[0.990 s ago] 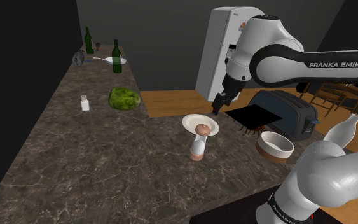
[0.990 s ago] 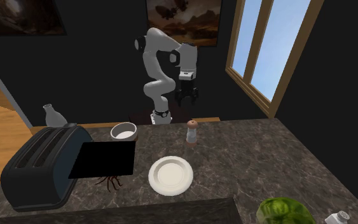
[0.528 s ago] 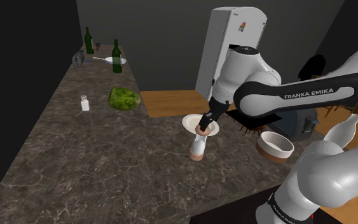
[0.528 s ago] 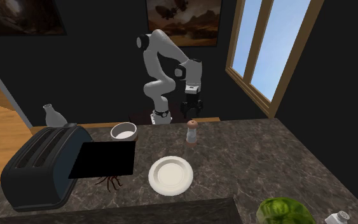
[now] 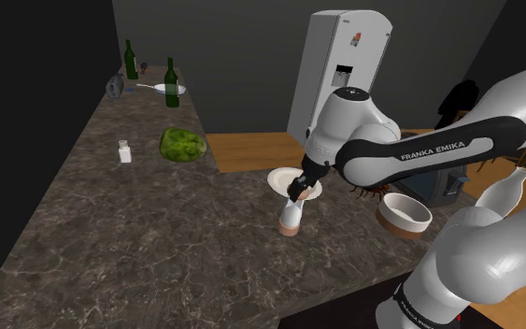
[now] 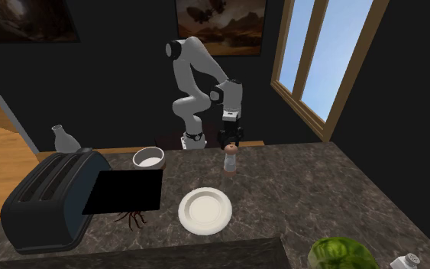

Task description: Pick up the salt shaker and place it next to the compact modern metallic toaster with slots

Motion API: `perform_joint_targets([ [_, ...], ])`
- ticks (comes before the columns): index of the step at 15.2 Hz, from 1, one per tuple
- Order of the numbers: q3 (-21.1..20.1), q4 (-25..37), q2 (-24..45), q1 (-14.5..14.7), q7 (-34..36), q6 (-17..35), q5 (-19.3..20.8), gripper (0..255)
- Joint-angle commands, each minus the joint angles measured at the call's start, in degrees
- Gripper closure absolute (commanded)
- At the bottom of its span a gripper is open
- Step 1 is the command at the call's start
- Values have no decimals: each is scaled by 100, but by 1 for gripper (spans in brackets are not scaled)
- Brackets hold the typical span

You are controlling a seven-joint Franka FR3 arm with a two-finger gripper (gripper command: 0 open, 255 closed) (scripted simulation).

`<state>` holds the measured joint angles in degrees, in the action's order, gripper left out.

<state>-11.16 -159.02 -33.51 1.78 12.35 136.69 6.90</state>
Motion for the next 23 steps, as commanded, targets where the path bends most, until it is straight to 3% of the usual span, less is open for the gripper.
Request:
perform_joint_targets([
  [1,-2,-18,24,-8,5,45,9,0],
  [6,-2,-18,23,-8,5,44,8,0],
  [7,-2,-18,23,-8,5,44,8,255],
  [16,-2,-18,24,-8,6,45,9,255],
  [23,82,339,-280,56,-143,-610,-73,255],
])
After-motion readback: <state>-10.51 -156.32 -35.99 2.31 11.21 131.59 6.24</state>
